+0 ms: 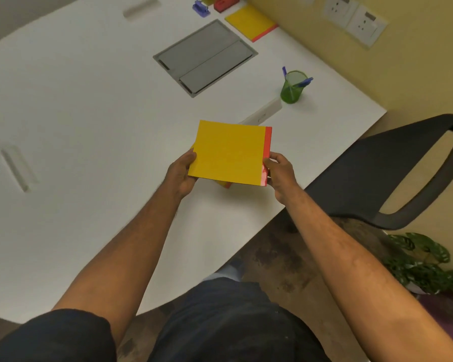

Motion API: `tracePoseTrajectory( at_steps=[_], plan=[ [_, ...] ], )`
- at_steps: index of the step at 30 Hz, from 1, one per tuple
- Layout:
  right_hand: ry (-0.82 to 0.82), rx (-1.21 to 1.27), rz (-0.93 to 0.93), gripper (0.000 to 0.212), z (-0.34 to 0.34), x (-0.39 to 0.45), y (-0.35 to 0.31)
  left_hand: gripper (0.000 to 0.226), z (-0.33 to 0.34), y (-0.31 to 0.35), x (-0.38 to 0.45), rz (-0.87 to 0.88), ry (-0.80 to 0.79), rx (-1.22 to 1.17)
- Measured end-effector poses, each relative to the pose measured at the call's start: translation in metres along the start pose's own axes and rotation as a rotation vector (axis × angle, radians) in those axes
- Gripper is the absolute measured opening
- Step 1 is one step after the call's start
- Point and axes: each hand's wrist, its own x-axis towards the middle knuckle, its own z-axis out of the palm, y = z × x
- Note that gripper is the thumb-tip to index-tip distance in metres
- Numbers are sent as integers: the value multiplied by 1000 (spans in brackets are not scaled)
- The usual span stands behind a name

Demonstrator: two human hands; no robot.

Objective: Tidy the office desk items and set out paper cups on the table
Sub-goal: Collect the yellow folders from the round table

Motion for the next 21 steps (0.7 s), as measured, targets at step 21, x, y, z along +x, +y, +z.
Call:
tracePoseTrajectory(
  at_steps=[21],
  plan=[
    [99, 288, 65, 20, 13, 157, -115, 14, 137, 27, 159, 73, 91, -630]
  ],
)
